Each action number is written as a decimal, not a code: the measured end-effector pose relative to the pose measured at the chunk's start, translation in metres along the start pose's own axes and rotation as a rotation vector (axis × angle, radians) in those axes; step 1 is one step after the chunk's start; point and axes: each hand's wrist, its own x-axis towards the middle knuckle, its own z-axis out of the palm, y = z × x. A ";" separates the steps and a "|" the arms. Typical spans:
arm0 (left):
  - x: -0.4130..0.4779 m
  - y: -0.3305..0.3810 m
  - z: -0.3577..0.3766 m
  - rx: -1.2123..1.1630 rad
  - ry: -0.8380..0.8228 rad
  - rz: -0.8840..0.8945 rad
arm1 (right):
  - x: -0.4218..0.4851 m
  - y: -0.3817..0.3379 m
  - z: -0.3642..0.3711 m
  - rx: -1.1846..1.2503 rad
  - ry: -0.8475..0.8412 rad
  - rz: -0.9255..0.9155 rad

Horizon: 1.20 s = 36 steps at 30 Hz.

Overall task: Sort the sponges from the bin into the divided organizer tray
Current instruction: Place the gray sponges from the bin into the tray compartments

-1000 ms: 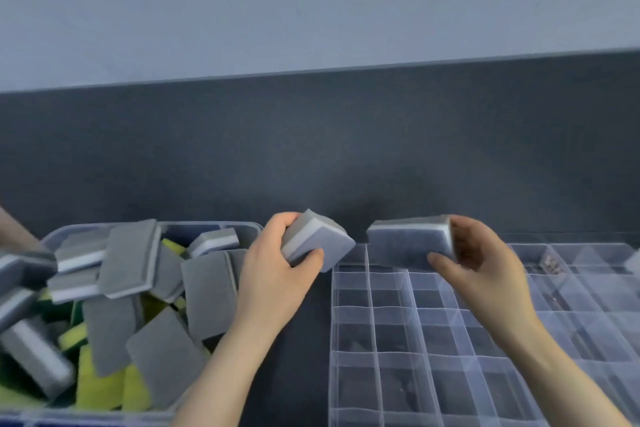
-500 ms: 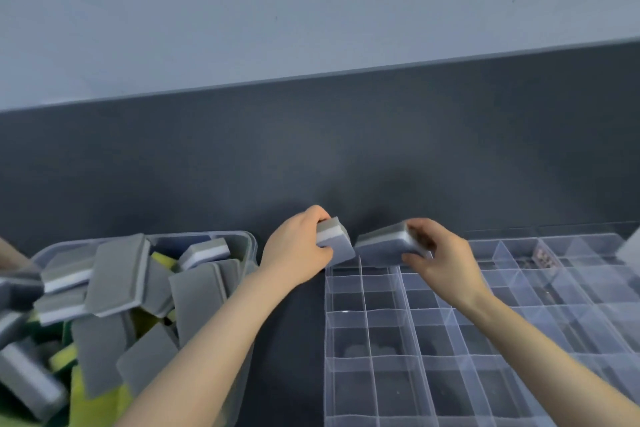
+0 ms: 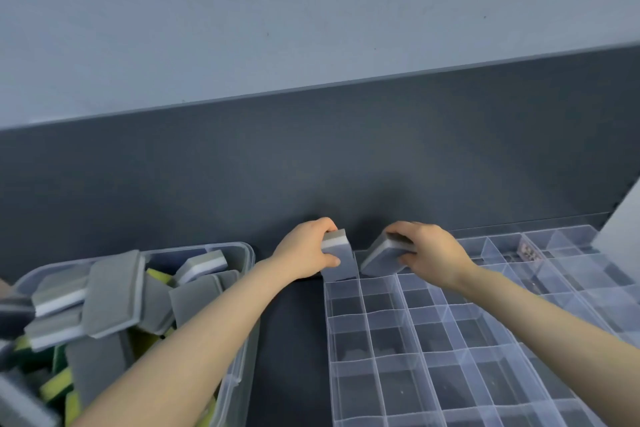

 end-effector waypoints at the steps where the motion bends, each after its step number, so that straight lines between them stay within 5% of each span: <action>1: 0.001 0.001 0.001 -0.004 -0.007 0.007 | 0.002 -0.003 -0.001 -0.037 -0.024 -0.018; 7: 0.005 -0.002 0.011 0.076 -0.057 0.026 | 0.013 -0.017 -0.005 -0.236 -0.158 -0.129; 18: 0.011 0.002 0.025 0.211 -0.058 0.023 | 0.036 -0.031 0.016 -0.327 -0.299 -0.053; 36: 0.007 0.005 0.038 0.267 -0.102 -0.032 | 0.018 -0.015 0.040 -0.307 -0.254 -0.089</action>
